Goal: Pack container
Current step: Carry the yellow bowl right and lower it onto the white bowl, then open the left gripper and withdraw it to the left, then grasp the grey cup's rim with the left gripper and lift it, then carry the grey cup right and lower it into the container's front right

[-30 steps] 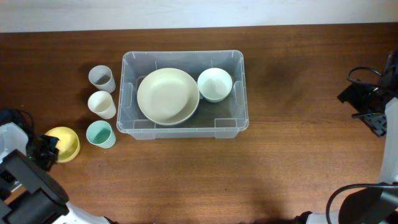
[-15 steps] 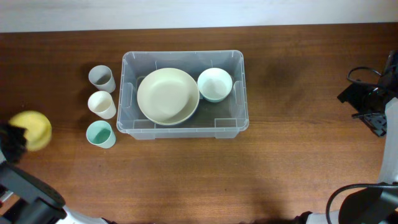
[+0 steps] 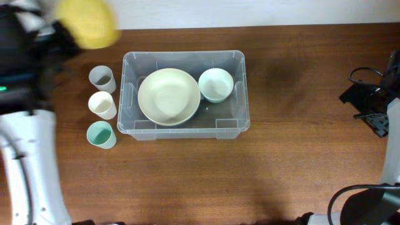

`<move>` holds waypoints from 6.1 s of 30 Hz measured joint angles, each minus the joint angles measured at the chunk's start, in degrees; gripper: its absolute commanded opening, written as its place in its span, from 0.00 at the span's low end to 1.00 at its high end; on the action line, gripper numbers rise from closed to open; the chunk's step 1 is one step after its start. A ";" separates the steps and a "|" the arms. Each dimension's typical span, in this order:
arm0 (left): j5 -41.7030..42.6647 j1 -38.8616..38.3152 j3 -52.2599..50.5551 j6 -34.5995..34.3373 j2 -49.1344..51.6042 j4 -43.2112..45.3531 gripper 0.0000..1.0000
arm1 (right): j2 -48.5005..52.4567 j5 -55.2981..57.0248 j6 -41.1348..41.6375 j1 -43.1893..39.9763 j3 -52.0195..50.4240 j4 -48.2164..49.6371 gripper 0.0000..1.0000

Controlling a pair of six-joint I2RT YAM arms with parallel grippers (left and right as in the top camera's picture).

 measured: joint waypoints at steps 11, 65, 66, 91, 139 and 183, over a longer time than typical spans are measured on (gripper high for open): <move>-4.85 -25.73 -0.02 0.76 14.58 5.20 0.01 | 0.02 0.02 -0.02 0.00 0.00 0.00 0.99; -3.89 -30.01 -0.13 2.84 37.33 5.42 0.38 | 0.02 0.02 0.00 0.00 0.00 0.00 0.99; -3.89 -30.01 -0.13 2.89 37.33 5.42 0.40 | 0.00 0.02 0.02 0.00 0.00 -0.02 0.99; -23.06 -11.41 55.91 4.76 37.94 -42.73 0.99 | 0.00 0.02 0.00 0.00 0.00 -0.02 0.99; -10.97 8.61 45.62 11.54 61.86 -38.34 0.99 | 0.00 0.02 0.00 0.00 0.00 0.00 0.99; 13.60 -11.41 71.28 17.00 38.91 -49.29 0.01 | 0.02 0.02 0.02 0.00 0.00 -0.02 0.99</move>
